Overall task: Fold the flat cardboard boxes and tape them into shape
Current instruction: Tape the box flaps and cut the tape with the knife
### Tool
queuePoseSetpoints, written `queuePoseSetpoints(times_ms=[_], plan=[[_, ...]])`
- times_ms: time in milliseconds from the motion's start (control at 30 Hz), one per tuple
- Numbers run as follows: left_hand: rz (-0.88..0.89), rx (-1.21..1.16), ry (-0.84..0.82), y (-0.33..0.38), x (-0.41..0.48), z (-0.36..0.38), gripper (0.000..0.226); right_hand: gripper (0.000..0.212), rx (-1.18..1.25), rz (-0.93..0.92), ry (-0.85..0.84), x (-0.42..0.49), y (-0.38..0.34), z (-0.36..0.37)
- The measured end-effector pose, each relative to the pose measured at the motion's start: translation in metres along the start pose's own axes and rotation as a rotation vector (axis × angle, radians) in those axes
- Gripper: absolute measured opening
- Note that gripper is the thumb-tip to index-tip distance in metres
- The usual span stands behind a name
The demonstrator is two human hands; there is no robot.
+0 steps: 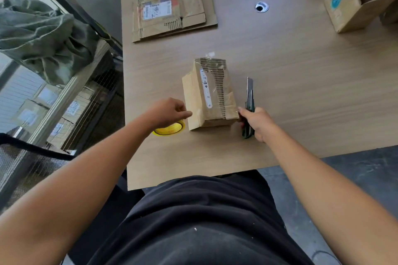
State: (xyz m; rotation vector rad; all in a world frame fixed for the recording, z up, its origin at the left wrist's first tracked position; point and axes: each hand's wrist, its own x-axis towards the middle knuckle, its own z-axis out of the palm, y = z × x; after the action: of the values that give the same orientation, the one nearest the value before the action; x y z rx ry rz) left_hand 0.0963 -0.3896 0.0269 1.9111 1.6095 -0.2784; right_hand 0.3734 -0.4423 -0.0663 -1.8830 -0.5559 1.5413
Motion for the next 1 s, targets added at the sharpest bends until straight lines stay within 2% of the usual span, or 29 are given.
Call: queuePoseSetpoints(times_ms=[133, 267, 333, 433, 567, 633, 733, 833, 1000], plan=[[0.053, -0.062, 0.008, -0.005, 0.01, 0.007, 0.025, 0.027, -0.16, -0.115, 0.129, -0.002, -0.005, -0.004], [0.101, -0.092, 0.002, -0.006, 0.009, 0.015, 0.016, 0.034, -0.29, -0.105, 0.147, -0.032, -0.025, -0.007], [0.103, -0.102, -0.001, -0.007, 0.01, 0.016, 0.015, 0.037, -0.365, -0.159, 0.202, -0.046, -0.043, -0.008], [0.115, -0.138, 0.009, -0.009, 0.011, 0.014, 0.011, 0.028, -0.454, -0.304, 0.084, -0.072, -0.068, 0.012], [0.122, -0.132, 0.042, -0.013, 0.004, 0.023, 0.015, 0.024, -0.895, -0.485, -0.075, -0.099, -0.056, 0.064], [0.124, -0.095, 0.078, -0.013, 0.0, 0.028, 0.018, 0.033, -1.057, -0.463, -0.109, -0.103, -0.043, 0.081], [0.129, -0.053, 0.118, -0.014, 0.001, 0.029, 0.02, 0.046, -1.112, -0.421, -0.083, -0.099, -0.033, 0.086], [0.134, 0.007, 0.175, -0.017, 0.001, 0.03, 0.019, 0.044, -1.175, -0.393, -0.077, -0.097, -0.028, 0.091], [0.181, 0.171, 0.233, -0.013, -0.011, 0.044, 0.022, 0.036, -1.295, -0.299, -0.183, -0.103, -0.029, 0.106]])
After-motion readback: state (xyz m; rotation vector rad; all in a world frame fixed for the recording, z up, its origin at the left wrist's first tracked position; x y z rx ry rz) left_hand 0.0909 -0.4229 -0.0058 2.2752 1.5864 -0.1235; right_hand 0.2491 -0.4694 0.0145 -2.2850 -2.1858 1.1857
